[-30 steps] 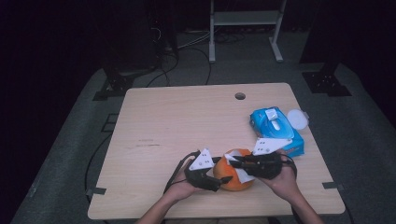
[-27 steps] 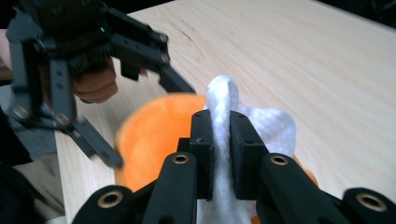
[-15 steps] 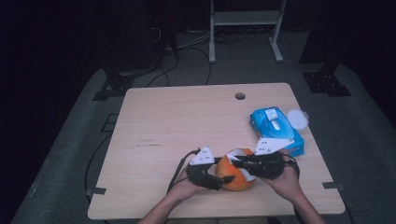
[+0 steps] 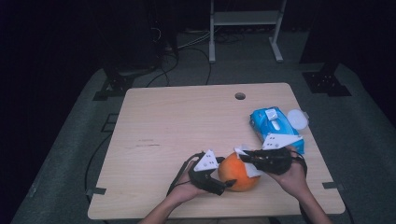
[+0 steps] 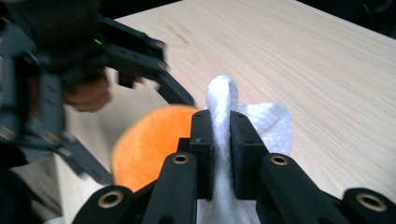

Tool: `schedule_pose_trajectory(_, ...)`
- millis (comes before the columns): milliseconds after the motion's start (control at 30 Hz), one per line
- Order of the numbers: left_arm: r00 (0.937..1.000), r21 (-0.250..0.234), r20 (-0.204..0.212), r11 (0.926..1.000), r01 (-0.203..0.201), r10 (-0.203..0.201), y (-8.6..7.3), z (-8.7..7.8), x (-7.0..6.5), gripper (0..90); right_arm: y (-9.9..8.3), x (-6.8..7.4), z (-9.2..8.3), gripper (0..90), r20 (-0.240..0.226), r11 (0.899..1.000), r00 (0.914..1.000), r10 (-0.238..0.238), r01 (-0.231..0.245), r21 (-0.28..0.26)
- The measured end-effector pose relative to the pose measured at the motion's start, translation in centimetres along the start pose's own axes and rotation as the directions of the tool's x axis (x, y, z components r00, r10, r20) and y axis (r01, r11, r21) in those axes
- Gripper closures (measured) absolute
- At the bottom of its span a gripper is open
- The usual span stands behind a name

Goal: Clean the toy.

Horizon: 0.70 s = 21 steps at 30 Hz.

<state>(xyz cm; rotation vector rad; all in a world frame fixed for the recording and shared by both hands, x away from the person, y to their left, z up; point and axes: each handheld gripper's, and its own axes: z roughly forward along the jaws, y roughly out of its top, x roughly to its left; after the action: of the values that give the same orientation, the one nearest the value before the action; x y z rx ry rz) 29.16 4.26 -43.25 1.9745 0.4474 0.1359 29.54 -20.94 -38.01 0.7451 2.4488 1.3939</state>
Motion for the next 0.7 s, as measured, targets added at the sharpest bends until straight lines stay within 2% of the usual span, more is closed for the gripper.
schedule_pose_trajectory(33, 0.9956, -0.030, 0.023, 0.9953, 0.092, -0.091, 0.1, -0.1, 0.5, 12.0, -0.3, -0.5, -0.2, 80.3, 0.009, 1.000, 0.9998, 0.020, -0.020, -0.002)
schedule_pose_trajectory(67, 0.9844, -0.047, 0.044, 0.9838, 0.173, -0.171, 0.1, -0.1, 0.9, 11.0, -0.6, -0.9, -0.3, 80.3, -0.002, 0.999, 0.9990, 0.044, -0.044, -0.009)
schedule_pose_trajectory(100, 0.9781, -0.042, 0.054, 0.9782, 0.203, -0.201, 0.1, 0.1, 1.1, 10.1, -0.8, -1.1, -0.3, 80.3, -0.022, 0.998, 0.9977, 0.065, -0.065, -0.020)
schedule_pose_trajectory(167, 0.9741, -0.019, 0.061, 0.9755, 0.219, -0.218, -0.2, 0.5, 1.2, 9.6, -0.8, -0.9, -0.1, 80.3, -0.042, 0.997, 0.9967, 0.069, -0.070, -0.021)
schedule_pose_trajectory(200, 0.9714, -0.010, 0.077, 0.9740, 0.226, -0.225, -0.4, 0.8, 1.2, 9.4, -0.7, -0.7, 0.2, 80.3, -0.048, 0.998, 0.9970, 0.061, -0.062, -0.017)
schedule_pose_trajectory(233, 0.9694, 0.005, 0.091, 0.9736, 0.228, -0.228, -0.6, 1.0, 1.0, 11.3, -0.5, -0.1, 0.6, 80.2, -0.052, 0.999, 0.9977, 0.043, -0.043, -0.006)
schedule_pose_trajectory(267, 0.9694, 0.005, 0.091, 0.9736, 0.228, -0.228, -0.6, 1.0, 1.0, 15.7, -0.5, -0.1, 0.6, 80.2, -0.052, 0.999, 0.9977, 0.043, -0.043, -0.006)
schedule_pose_trajectory(300, 0.9820, -0.003, 0.087, 0.9857, 0.168, -0.168, -0.6, 0.7, 0.7, 22.5, -0.3, 0.4, 0.9, 80.2, -0.056, 0.999, 0.9978, 0.035, -0.035, 0.000)
schedule_pose_trajectory(333, 0.9820, -0.003, 0.087, 0.9857, 0.168, -0.168, -0.6, 0.7, 0.7, 26.5, -0.3, 0.4, 0.9, 80.2, -0.056, 0.999, 0.9978, 0.035, -0.035, 0.000)
schedule_pose_trajectory(367, 0.9890, -0.027, 0.087, 0.9922, 0.122, -0.119, -0.4, 0.3, 0.7, 26.5, -0.3, 0.5, 1.0, 80.2, -0.057, 1.000, 0.9979, 0.031, -0.031, -0.003)
schedule_pose_trajectory(433, 0.9933, -0.064, 0.087, 0.9946, 0.083, -0.077, -0.1, -0.2, 0.8, 36.0, 0.3, 0.9, 0.6, 80.3, -0.058, 0.999, 0.9980, 0.025, -0.027, -0.035)
schedule_pose_trajectory(467, 0.9972, -0.076, 0.070, 0.9967, 0.031, -0.025, 0.3, -0.7, 0.8, 36.7, 0.5, 1.0, 0.4, 80.4, -0.062, 0.999, 0.9978, 0.021, -0.024, -0.043)
schedule_pose_trajectory(533, 0.9987, -0.052, 0.038, 0.9981, -0.032, 0.034, 0.4, -0.7, 0.7, 36.7, 1.0, 1.5, 0.4, 80.3, -0.048, 0.999, 0.9989, -0.002, 0.000, -0.041)
schedule_pose_trajectory(600, 0.9964, -0.028, 0.025, 0.9964, -0.080, 0.081, 0.2, -0.7, 0.8, 37.4, 0.9, 1.6, 0.7, 80.4, -0.039, 1.000, 0.9991, -0.019, 0.018, -0.025)
schedule_pose_trajectory(633, 0.9964, -0.028, 0.025, 0.9964, -0.080, 0.081, 0.2, -0.7, 0.8, 37.7, 0.8, 1.4, 0.7, 80.3, -0.036, 1.000, 0.9992, -0.018, 0.017, -0.023)
schedule_pose_trajectory(700, 0.9931, -0.008, 0.031, 0.9936, -0.113, 0.113, 0.1, -0.9, 1.0, 37.8, 0.4, 0.7, 0.6, 80.3, -0.040, 0.999, 0.9991, 0.012, -0.013, -0.030)
